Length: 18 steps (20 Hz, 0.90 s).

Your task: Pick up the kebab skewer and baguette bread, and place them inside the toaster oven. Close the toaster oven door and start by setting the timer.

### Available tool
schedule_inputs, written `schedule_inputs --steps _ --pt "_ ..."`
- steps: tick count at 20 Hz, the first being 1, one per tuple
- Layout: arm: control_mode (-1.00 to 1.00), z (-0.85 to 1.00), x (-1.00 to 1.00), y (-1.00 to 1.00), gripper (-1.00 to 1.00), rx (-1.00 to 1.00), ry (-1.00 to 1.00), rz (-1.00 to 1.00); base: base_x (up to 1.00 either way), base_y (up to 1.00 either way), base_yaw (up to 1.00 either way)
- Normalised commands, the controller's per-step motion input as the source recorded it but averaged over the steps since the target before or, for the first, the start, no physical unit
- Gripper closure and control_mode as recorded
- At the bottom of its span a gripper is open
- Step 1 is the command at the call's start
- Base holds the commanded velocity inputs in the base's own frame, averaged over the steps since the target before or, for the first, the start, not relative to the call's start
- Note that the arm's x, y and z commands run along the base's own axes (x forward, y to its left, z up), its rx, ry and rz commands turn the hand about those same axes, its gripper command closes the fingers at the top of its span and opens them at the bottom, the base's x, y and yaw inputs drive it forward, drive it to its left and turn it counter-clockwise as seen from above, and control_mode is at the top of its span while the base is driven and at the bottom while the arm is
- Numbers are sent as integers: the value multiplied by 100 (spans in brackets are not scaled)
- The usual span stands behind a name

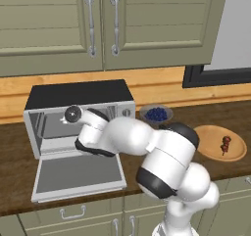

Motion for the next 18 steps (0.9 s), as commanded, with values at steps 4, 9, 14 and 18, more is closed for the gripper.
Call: schedule_inputs --steps 4,9,14,18 --pt "-100 5 -24 -1 -100 0 -5 0 0 0 0" --pt "-100 0 -59 0 -100 0 -8 0 0 0 0" --pt "-100 31 -29 -25 -100 8 0 -1 0 0 0" --pt "-100 35 -40 -59 -100 2 3 0 0 0 0"
